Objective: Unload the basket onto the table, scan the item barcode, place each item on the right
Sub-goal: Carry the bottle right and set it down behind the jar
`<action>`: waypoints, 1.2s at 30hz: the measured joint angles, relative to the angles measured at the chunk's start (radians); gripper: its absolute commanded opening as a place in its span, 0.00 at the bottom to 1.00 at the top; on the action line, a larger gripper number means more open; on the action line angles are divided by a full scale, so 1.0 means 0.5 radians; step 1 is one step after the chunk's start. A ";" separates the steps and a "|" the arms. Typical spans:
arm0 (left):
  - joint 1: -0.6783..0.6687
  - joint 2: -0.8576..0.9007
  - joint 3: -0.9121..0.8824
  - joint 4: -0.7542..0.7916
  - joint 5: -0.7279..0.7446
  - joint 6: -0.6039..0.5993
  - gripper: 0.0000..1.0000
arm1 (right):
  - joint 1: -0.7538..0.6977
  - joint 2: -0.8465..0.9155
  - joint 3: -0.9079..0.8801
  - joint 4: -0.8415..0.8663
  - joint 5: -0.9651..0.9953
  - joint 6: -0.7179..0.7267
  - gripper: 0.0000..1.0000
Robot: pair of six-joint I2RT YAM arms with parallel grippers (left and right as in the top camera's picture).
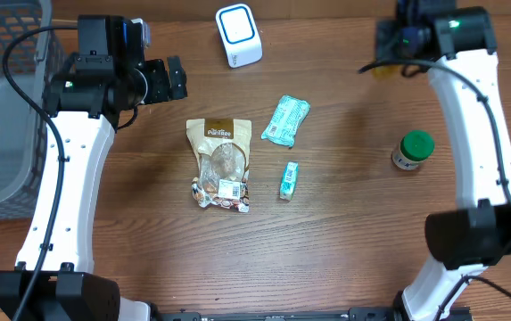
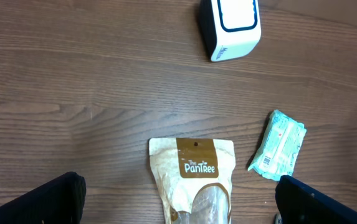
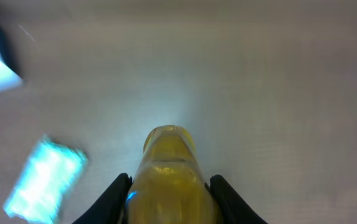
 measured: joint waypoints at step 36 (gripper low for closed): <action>0.000 0.000 0.000 0.001 0.000 0.000 1.00 | -0.584 0.072 -0.372 0.102 -0.416 0.080 0.16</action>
